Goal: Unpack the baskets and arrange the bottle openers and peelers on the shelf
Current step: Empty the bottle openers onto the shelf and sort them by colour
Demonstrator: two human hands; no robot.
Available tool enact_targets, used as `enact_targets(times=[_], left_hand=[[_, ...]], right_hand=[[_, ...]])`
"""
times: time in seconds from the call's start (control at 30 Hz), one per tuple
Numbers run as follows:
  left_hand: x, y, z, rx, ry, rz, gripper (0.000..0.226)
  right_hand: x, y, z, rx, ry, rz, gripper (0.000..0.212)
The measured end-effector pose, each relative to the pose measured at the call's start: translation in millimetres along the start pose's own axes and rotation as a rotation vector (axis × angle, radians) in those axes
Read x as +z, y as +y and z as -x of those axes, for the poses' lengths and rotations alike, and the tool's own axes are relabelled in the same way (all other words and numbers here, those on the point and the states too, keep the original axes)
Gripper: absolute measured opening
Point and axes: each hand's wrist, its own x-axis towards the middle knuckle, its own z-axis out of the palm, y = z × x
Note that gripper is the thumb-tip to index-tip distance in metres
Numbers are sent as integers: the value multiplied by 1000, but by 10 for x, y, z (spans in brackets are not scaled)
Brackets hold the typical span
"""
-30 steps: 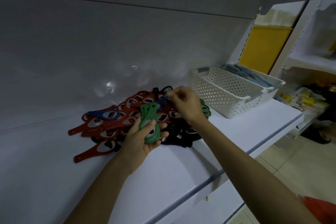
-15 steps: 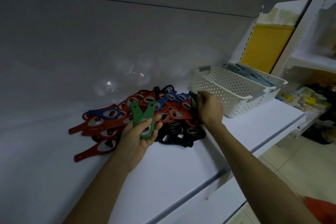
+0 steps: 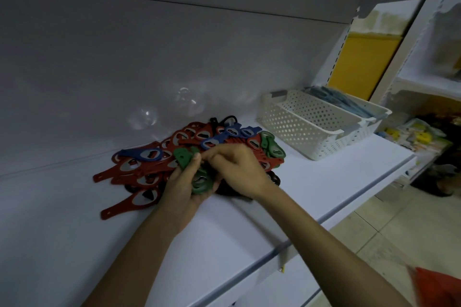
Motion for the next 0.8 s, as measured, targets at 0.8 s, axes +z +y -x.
enact_targets(times=[0.8], left_hand=[[49, -5, 33, -96, -29, 37, 28]], right_hand=[[-310, 541, -217, 110, 556, 477, 27]])
